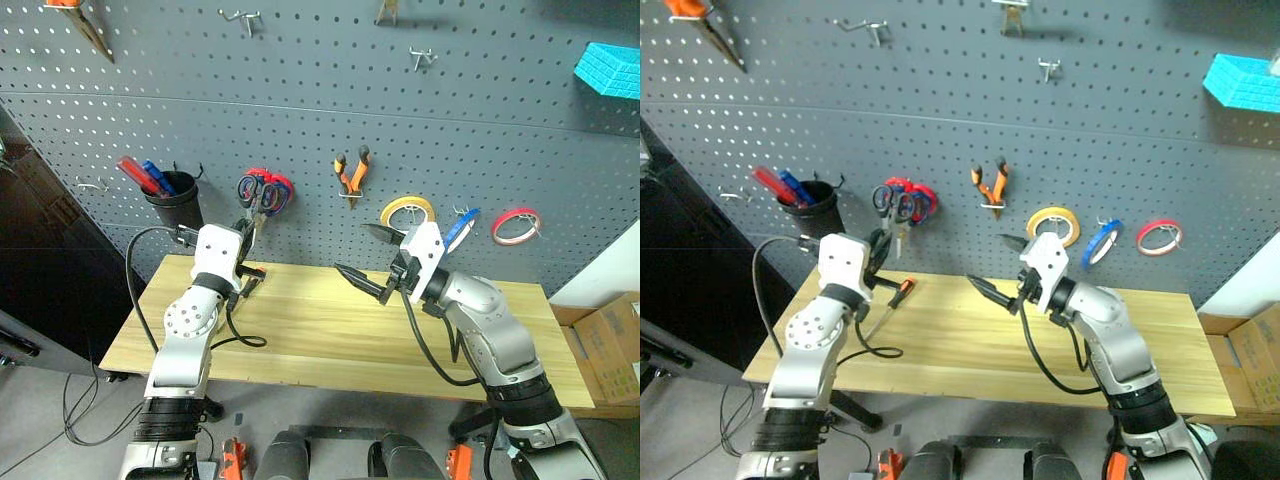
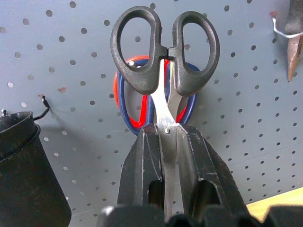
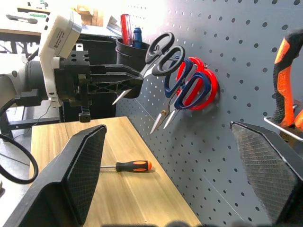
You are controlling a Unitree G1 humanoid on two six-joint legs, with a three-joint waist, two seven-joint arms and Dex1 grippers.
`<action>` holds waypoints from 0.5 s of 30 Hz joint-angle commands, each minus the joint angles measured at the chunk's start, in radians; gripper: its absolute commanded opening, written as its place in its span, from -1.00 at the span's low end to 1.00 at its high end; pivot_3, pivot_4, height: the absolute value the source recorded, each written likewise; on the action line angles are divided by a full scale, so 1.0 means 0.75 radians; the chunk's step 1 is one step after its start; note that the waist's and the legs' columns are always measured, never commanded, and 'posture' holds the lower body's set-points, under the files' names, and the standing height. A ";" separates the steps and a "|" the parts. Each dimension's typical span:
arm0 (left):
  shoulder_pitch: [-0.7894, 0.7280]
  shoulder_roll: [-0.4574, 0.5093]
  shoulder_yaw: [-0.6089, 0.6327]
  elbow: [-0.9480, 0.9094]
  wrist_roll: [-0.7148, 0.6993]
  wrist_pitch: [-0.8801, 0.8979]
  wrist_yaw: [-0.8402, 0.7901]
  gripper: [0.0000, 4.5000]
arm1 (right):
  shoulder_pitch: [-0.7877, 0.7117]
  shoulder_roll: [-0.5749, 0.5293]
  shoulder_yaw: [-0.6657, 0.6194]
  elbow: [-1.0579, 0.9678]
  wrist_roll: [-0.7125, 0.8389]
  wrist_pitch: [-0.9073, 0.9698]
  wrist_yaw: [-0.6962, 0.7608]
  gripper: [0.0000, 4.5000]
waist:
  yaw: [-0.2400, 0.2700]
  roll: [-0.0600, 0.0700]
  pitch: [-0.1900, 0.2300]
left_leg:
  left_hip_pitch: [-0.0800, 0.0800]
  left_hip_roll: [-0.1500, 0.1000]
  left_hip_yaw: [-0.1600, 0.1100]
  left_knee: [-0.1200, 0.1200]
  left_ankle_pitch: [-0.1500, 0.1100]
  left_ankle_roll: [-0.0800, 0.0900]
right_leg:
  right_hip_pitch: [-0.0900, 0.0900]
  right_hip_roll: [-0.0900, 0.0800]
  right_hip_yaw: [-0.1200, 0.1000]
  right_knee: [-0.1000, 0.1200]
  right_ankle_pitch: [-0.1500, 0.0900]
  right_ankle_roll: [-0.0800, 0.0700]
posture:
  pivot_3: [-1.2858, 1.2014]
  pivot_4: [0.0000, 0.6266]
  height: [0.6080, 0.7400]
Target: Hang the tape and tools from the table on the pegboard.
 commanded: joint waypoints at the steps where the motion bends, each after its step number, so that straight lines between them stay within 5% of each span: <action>1: -0.036 0.017 0.022 -0.005 -0.018 0.003 -0.009 -0.95 | 0.000 -0.007 -0.023 -0.043 0.005 -0.028 -0.005 1.00 | 0.000 0.000 -0.002 | 0.000 0.000 0.000 0.000 0.000 0.000 | 0.000 0.000 0.000 0.000 0.000 0.000 | 0.16 -0.90 1.00; 15: -0.221 0.037 0.014 0.260 -0.037 0.032 -0.064 -0.95 | -0.007 -0.011 -0.022 -0.052 0.005 -0.015 -0.012 1.00 | -0.003 0.000 -0.002 | 0.000 0.000 0.000 0.018 0.000 0.000 | 0.000 0.002 0.001 0.014 0.000 -0.001 | 0.16 -0.91 1.00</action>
